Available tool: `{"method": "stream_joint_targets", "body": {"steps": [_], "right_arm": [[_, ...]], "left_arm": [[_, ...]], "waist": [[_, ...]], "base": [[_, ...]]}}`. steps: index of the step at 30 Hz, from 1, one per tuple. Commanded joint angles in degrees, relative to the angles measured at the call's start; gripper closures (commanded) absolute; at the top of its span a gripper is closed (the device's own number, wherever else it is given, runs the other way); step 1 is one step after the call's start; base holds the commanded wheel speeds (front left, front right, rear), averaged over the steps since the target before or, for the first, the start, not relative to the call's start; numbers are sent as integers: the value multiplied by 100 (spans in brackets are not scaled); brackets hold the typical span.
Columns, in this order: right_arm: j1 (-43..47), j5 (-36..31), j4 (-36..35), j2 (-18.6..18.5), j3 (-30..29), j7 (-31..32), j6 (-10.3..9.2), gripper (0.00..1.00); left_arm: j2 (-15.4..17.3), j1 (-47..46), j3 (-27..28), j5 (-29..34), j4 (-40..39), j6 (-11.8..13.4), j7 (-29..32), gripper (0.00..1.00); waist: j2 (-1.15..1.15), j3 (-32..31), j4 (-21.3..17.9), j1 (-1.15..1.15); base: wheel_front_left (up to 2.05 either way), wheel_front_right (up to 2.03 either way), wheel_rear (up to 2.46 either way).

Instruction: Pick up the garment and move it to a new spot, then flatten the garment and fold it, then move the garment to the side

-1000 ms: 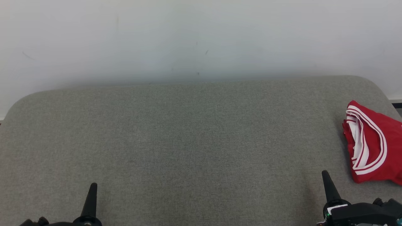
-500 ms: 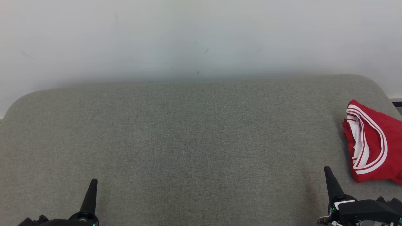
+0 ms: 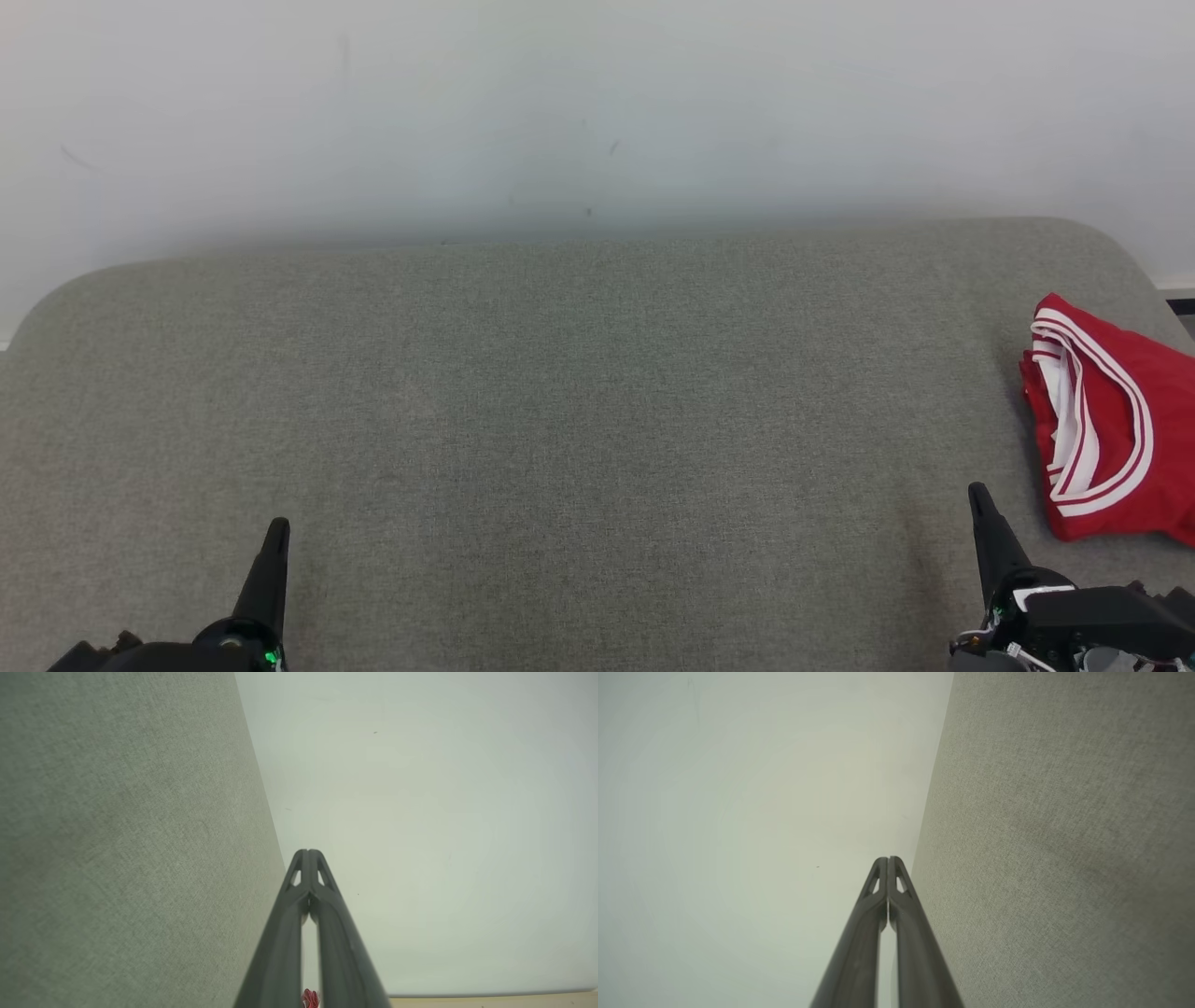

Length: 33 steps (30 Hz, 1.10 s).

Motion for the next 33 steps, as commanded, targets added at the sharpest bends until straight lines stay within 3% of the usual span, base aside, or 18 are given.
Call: {"method": "stream_joint_targets", "body": {"steps": [1,21,33], "right_arm": [[-67,114,-41,10,-26,23,-11,100],[-127,894,-104,17,-135,222,-12,100],[-122,864,-99,17,-130,221,-12,100]], "left_arm": [[30,-98,19,-88,2,-51,22,100],[33,-232,66,-872,73,-97,229,100],[33,-223,64,-850,72,-95,229,100]], "waist": [[0,2,0,0],[0,45,-4,0],[0,45,-4,0]], "base": [[0,0,0],[0,0,0],[0,0,0]]}}
